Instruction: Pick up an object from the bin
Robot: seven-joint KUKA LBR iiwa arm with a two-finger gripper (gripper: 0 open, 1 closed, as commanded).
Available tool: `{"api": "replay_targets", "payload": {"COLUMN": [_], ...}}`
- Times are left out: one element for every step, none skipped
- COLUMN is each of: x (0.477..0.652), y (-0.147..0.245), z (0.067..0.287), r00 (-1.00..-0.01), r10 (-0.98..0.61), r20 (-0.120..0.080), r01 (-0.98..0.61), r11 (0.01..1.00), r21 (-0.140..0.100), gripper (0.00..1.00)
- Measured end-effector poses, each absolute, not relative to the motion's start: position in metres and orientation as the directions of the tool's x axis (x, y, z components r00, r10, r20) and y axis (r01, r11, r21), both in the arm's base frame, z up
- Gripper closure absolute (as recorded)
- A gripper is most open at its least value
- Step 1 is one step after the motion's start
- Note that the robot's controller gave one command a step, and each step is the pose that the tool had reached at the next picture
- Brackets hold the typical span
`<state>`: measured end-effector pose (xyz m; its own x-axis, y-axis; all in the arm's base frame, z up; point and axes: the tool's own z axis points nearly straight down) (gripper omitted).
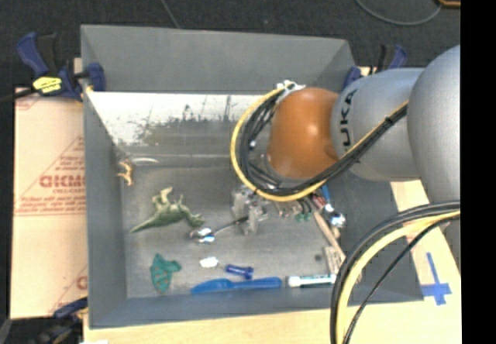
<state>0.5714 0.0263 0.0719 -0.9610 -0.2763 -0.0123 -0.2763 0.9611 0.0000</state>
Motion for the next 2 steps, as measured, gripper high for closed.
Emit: {"api": "replay_targets", "payload": {"x": [0.5714,0.5709], "y": [0.0263,0.0260], "z": [0.0719,0.0782], "r00": [-0.961,-0.961], "r10": [-0.276,-0.275], "r20": [-0.012,-0.015], "r01": [-0.276,-0.275], "r11": [0.961,0.961], "r21": [0.000,0.000], "gripper": [1.00,1.00]}}
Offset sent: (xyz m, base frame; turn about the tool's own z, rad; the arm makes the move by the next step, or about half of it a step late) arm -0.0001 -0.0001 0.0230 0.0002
